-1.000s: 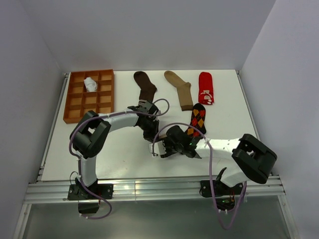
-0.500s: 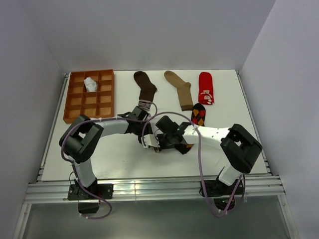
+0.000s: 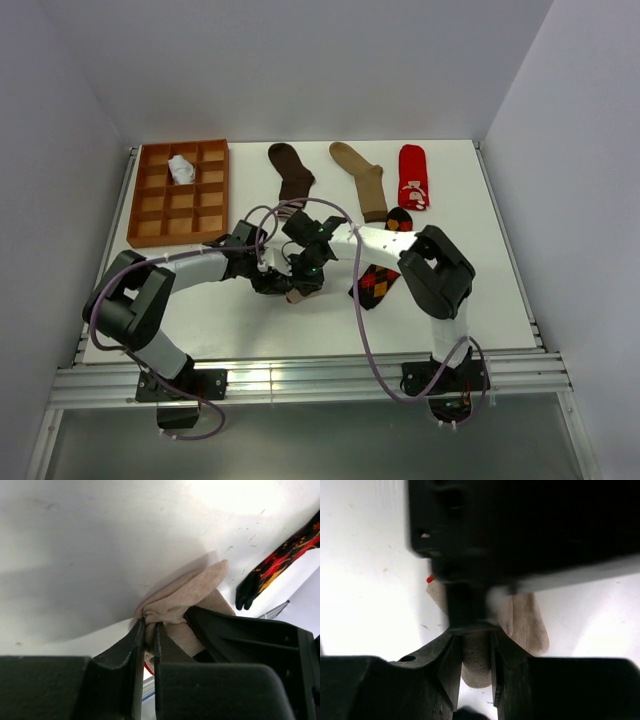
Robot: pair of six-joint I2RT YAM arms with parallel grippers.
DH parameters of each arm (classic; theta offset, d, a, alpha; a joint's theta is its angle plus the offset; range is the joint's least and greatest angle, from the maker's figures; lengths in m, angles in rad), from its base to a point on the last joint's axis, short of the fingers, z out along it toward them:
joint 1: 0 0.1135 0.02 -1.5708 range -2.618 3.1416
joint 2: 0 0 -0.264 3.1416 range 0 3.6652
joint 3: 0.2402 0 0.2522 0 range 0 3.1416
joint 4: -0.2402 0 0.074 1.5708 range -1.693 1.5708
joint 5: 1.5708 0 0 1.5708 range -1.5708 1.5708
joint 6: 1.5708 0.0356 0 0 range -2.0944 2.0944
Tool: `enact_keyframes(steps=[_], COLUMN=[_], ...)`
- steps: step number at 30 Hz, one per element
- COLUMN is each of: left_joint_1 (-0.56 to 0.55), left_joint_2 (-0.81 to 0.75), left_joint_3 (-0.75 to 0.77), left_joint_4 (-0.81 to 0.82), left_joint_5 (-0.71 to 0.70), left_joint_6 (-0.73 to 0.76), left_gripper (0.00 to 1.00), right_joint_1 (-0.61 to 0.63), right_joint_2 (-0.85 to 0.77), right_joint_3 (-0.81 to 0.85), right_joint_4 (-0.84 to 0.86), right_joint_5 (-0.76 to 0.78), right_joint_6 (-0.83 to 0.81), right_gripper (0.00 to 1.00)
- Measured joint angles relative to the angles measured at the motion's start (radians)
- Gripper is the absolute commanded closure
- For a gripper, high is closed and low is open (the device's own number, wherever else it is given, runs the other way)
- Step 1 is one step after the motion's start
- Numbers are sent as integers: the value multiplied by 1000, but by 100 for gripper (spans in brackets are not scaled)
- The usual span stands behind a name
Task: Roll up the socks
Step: Roll the sock at the center of the board.
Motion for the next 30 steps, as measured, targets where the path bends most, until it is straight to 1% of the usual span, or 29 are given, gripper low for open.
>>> enact_keyframes(steps=[1,2,5,7,10,11,14,18,19,23,30], left_joint_1=[0,1,1,2,6,6,10,8,3,-39,-75], left_joint_2=[-5,-13,-39,-68,-139,-168,-232,-277,-280,-282,-310], left_joint_3=[-4,-11,-29,-43,-73,-85,-115,-136,-136,-136,-159], left_joint_4=[0,0,0,-6,-25,-31,-39,-50,-56,-76,-79], left_joint_5=[-5,-14,-49,-97,-187,-217,-295,-380,-415,-527,-594], left_joint_6=[0,-6,-13,-13,-4,2,14,37,43,63,89], left_gripper=[84,79,72,67,62,59,54,48,44,40,37], right_joint_1=[-1,-3,-16,-23,-24,-28,-28,-29,-31,-40,-43], right_joint_2=[14,27,77,103,138,153,189,243,260,290,304], right_joint_3=[20,39,106,137,183,200,256,335,357,386,401], right_joint_4=[-21,-40,-100,-127,-171,-185,-216,-284,-305,-363,-417], right_joint_5=[-13,-25,-73,-105,-154,-178,-238,-306,-321,-348,-351], right_joint_6=[10,19,39,35,29,16,-25,-77,-95,-169,-255], right_gripper=[76,76,76,76,76,76,76,76,76,76,75])
